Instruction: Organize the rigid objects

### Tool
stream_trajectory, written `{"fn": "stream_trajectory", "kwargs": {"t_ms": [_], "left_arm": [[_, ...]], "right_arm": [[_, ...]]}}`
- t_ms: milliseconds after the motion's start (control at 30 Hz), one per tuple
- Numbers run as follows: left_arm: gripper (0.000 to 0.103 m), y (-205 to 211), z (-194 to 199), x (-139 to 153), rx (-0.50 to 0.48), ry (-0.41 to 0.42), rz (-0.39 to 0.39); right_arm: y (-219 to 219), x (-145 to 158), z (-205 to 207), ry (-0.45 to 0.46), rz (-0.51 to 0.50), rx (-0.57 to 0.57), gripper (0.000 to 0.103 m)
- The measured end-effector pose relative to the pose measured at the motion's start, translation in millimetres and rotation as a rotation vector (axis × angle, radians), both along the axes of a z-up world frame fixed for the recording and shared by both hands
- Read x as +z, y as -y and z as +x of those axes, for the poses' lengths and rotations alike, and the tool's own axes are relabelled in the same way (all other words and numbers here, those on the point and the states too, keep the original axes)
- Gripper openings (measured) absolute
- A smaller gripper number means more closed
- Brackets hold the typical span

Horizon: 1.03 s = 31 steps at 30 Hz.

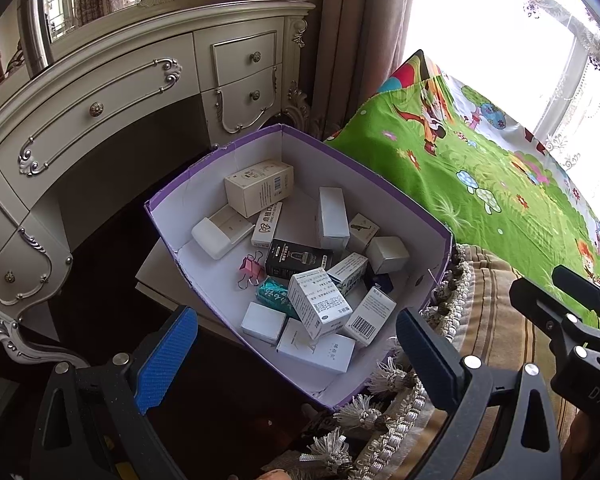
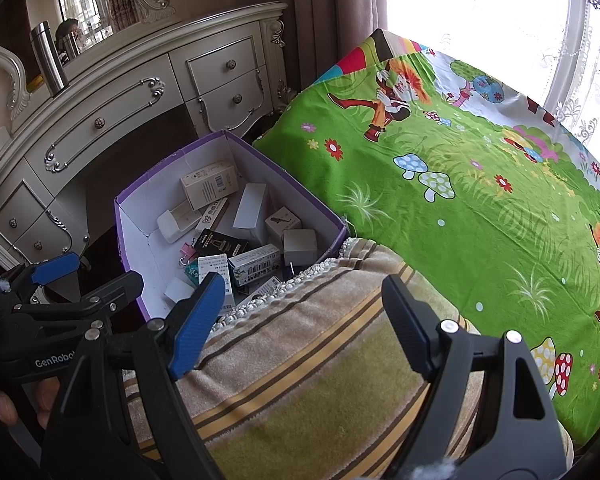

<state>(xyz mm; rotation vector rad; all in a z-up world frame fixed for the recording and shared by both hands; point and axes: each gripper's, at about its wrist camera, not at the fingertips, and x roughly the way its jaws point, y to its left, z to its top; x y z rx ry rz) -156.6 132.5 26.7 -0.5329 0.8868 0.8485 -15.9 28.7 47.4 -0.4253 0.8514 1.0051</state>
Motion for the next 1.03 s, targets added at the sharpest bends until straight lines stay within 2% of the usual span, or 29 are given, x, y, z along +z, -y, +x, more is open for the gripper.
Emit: {"fn": "stream_trajectory", "kwargs": {"t_ms": [733, 933, 1000, 1033], "left_arm": [[0.101, -1.6, -1.5, -2.6, 0.007, -0.006, 0.002], [0.101, 2.6, 1.3, 4.8, 0.008, -0.005, 0.079], [0.101, 1.6, 4.8, 6.3, -0.011, 0.008, 0.063], [0.101, 1.6, 9.5, 6.5, -0.051, 0.024, 0.033]], "right_arm": [[-0.2, -0.7, -0.2, 0.0, -0.001, 0.0, 0.083], [0.1, -1.9, -0.3, -0.005, -0.002, 0.001, 0.083], [1.5, -3.2, -0.8, -0.012, -0.002, 0.0, 0.083], [3.1, -3.5, -0.2, -0.022, 0.001, 0.0, 0.083]]}}
